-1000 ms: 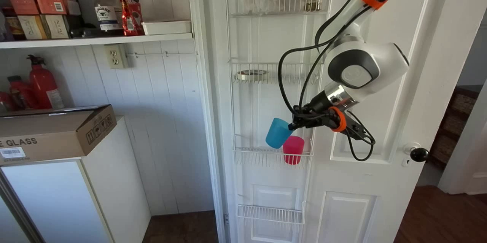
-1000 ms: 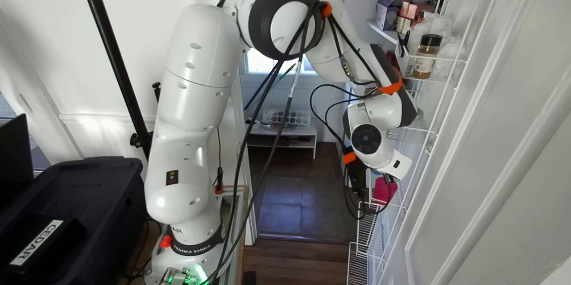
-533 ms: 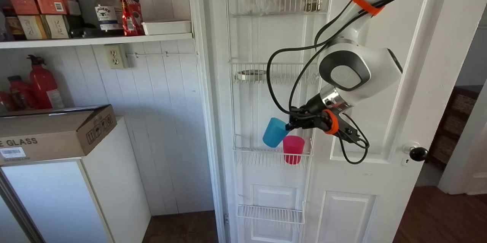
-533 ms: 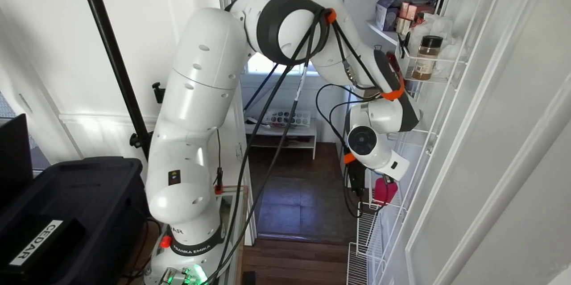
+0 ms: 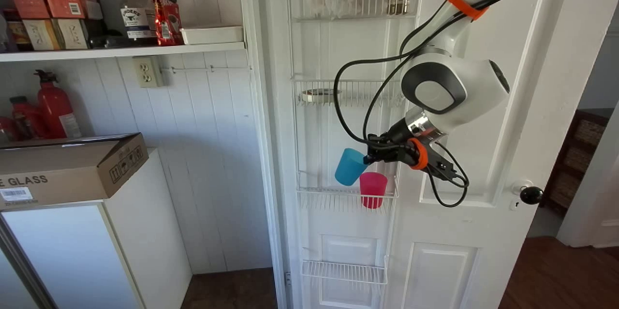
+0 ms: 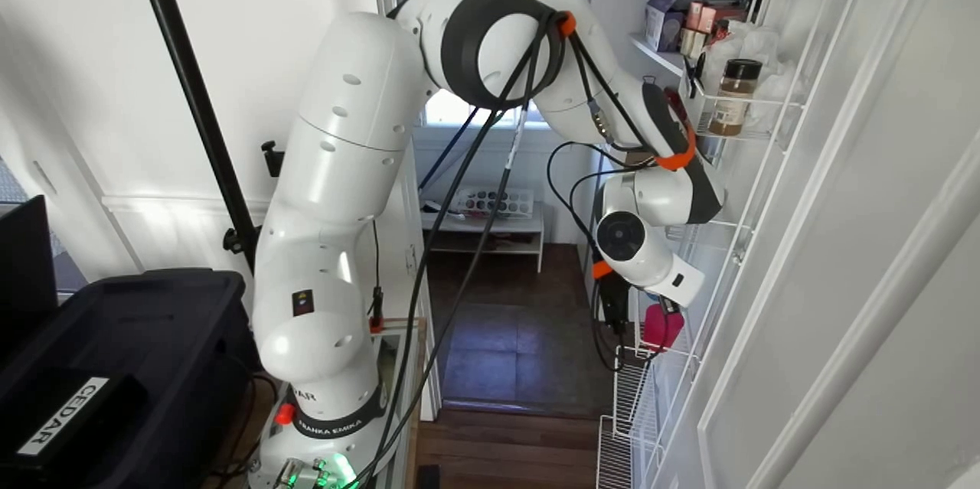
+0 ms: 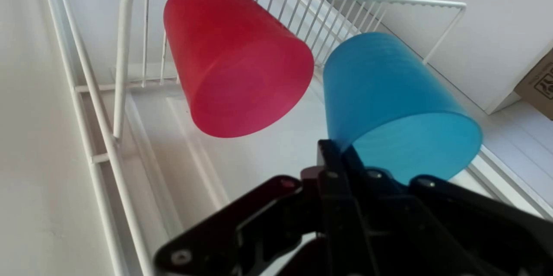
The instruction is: Take the blue cup out of the pink cup
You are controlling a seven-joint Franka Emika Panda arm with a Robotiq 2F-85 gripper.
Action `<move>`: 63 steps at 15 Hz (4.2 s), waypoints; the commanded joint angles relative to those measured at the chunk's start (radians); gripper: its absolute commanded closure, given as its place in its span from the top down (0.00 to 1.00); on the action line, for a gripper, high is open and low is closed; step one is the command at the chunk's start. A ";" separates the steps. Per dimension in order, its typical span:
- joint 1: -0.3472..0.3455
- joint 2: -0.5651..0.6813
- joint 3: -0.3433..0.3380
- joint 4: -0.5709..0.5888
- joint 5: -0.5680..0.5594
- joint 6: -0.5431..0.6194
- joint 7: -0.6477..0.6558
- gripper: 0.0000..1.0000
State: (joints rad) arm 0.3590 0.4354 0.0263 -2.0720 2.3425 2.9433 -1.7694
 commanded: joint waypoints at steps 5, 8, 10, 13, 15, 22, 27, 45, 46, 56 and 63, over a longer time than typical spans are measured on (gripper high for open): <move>0.017 0.056 -0.004 0.039 0.011 0.023 -0.005 0.57; 0.007 0.044 0.000 0.025 0.009 0.004 0.005 0.79; -0.002 0.032 0.004 0.013 0.007 -0.014 0.014 0.92; -0.019 0.011 0.022 -0.012 -0.015 -0.037 0.054 1.00; -0.034 -0.011 0.040 -0.047 -0.066 -0.015 0.097 1.00; -0.095 -0.091 0.073 -0.195 -0.320 -0.032 0.201 1.00; -0.112 -0.121 0.066 -0.245 -0.393 -0.025 0.220 1.00; -0.105 -0.500 0.090 -0.581 -0.733 -0.025 0.678 1.00; -0.106 -0.520 0.087 -0.593 -0.765 -0.033 0.711 1.00; -0.131 -0.628 0.072 -0.630 -1.179 -0.185 1.141 1.00; -0.176 -0.680 0.077 -0.613 -1.400 -0.293 1.374 1.00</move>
State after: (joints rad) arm 0.2110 -0.1872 0.1002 -2.6681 1.0344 2.7116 -0.4939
